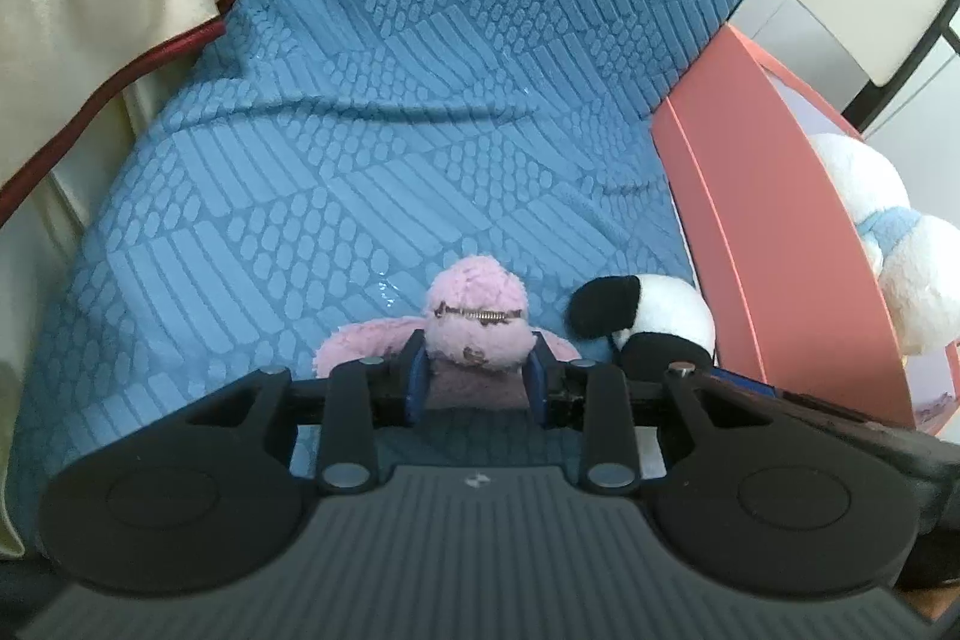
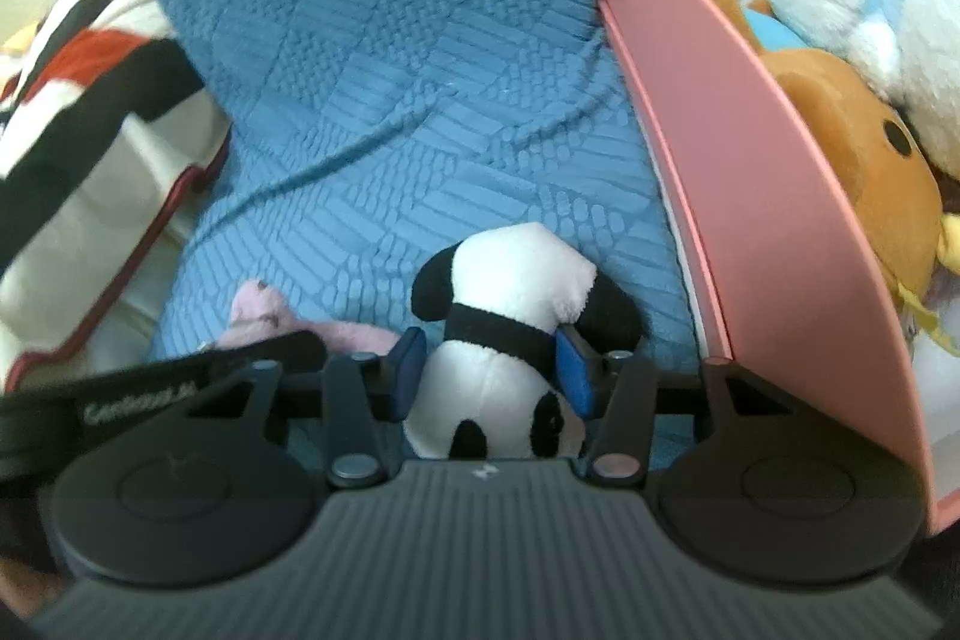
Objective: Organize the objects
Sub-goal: 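Lift the pink plush with the left tool while the right tool lifts the panda plush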
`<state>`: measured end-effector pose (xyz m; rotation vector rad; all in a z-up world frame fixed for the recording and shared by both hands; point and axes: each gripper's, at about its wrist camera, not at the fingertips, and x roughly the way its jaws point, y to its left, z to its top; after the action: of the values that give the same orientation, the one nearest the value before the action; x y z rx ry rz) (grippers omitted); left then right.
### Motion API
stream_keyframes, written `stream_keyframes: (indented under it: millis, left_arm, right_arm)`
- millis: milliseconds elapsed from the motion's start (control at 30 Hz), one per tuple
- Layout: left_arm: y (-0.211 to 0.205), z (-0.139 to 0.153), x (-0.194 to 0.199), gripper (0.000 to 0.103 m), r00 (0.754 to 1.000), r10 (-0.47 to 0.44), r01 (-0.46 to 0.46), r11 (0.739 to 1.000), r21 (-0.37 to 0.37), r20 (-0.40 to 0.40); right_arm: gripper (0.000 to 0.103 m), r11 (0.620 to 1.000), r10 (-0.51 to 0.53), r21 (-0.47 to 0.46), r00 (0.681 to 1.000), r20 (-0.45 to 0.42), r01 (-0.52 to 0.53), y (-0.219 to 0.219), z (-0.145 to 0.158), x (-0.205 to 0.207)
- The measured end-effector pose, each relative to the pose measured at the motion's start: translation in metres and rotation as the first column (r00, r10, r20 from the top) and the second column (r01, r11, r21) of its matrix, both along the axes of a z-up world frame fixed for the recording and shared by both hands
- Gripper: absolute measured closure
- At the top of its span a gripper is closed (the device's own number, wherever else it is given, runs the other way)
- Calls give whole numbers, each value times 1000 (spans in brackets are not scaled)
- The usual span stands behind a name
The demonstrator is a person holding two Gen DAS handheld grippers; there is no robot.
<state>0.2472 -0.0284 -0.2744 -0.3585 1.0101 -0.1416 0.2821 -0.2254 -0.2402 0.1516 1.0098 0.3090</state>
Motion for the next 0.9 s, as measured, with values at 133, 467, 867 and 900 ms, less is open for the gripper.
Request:
stream_keyframes:
  millis: [133, 467, 867, 900]
  left_arm:
    - [-5, -3, 3, 66, 1000, -4, 4, 1000, 13, 0]
    - [-2, 6, 9, 67, 999, 17, -19, 1000, 24, 51]
    - [-4, 44, -16, 67, 992, 10, -10, 1000, 1, 128]
    - [-4, 47, -20, 67, 991, 12, -11, 1000, -6, 132]
  right_arm:
    - [53, 1000, 9, 22, 1000, -10, -9, -2, -3, 4]
    - [55, 998, 1, 60, 1000, -31, 1, -8, 1, 2]
    - [56, 997, 30, 76, 999, 21, -32, -18, 40, -15]
    - [56, 997, 33, 73, 999, 26, -34, -18, 44, -18]
